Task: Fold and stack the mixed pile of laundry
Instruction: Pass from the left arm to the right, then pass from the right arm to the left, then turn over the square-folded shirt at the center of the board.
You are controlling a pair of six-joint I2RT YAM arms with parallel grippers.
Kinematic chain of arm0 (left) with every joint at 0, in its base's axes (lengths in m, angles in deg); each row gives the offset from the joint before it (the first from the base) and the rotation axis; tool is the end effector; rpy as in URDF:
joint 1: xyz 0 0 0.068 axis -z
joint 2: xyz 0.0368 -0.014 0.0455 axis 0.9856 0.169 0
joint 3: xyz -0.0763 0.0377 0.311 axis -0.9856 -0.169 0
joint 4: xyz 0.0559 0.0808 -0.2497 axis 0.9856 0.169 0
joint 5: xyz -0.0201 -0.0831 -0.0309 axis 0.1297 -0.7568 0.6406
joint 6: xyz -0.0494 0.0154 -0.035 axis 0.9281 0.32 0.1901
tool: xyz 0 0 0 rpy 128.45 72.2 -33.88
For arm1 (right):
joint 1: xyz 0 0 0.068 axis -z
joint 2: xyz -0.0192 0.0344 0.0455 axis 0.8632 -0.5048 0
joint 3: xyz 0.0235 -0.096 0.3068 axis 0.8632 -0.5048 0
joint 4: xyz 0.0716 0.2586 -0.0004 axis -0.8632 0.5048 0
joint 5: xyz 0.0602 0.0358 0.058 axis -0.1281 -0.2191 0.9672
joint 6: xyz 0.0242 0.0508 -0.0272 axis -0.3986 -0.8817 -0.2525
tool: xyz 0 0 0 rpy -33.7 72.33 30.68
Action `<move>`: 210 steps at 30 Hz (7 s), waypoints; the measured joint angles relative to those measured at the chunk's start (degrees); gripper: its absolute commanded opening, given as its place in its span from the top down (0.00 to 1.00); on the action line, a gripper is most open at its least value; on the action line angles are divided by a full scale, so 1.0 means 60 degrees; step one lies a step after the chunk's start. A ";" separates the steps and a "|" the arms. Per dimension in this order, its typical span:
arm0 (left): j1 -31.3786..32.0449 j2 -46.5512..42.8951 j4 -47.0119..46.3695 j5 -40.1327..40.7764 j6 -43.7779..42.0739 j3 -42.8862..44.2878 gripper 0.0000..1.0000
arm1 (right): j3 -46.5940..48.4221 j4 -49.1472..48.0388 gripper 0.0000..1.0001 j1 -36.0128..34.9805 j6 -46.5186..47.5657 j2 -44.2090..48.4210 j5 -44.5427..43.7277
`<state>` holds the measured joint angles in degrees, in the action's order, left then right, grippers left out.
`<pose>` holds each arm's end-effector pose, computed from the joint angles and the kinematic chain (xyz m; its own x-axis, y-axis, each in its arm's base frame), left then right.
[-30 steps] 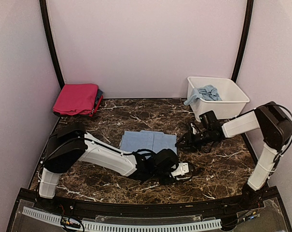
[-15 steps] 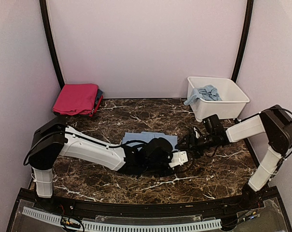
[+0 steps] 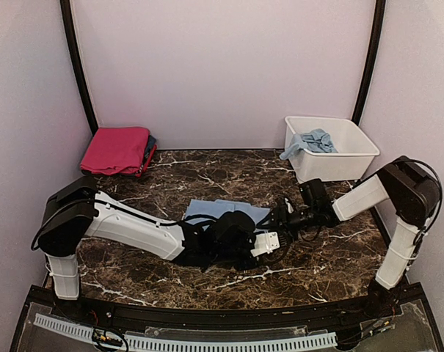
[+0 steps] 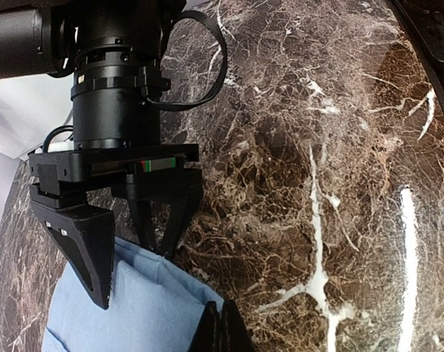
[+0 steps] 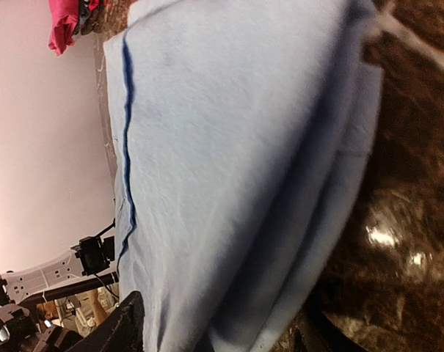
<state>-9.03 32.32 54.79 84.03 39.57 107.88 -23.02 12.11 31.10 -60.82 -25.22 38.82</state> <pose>0.1589 -0.4464 0.2134 0.2174 0.6020 -0.7683 0.8834 0.2133 0.4172 0.2776 0.1893 0.1504 -0.9946 0.0997 -0.0299 0.0251 0.5093 0.8602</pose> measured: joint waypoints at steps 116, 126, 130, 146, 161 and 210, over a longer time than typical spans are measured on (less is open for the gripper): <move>0.1107 -0.0007 0.9643 0.5810 0.8878 0.4160 1.00 | -0.0404 0.2856 0.01 -0.0091 -0.4167 0.5202 -0.5340; 0.0892 0.0131 0.9836 0.3588 0.7836 0.7264 1.00 | -0.0412 0.4513 0.01 0.2251 -0.1060 0.6692 -0.5187; 0.0903 0.0750 1.0040 0.2390 0.7643 0.9453 1.00 | -0.0386 0.5286 0.01 0.3639 0.0248 0.7278 -0.5056; -0.2251 -0.0896 0.4477 -0.2597 1.0448 0.2393 1.00 | 0.0189 0.7009 0.01 0.6462 0.2554 0.8324 -0.4058; -0.5632 -0.2907 -0.0550 -0.3373 1.1861 -0.3417 0.73 | 0.0091 0.6896 0.02 0.6462 0.3089 0.8247 -0.2674; -0.7206 -0.1570 0.3304 -0.2353 0.7377 -0.0408 0.45 | 0.2772 0.3013 0.39 0.0663 0.2801 0.0608 -0.2055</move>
<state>-52.26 22.90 74.61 69.91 83.83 105.43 -6.39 30.19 35.08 -44.01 -21.57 26.49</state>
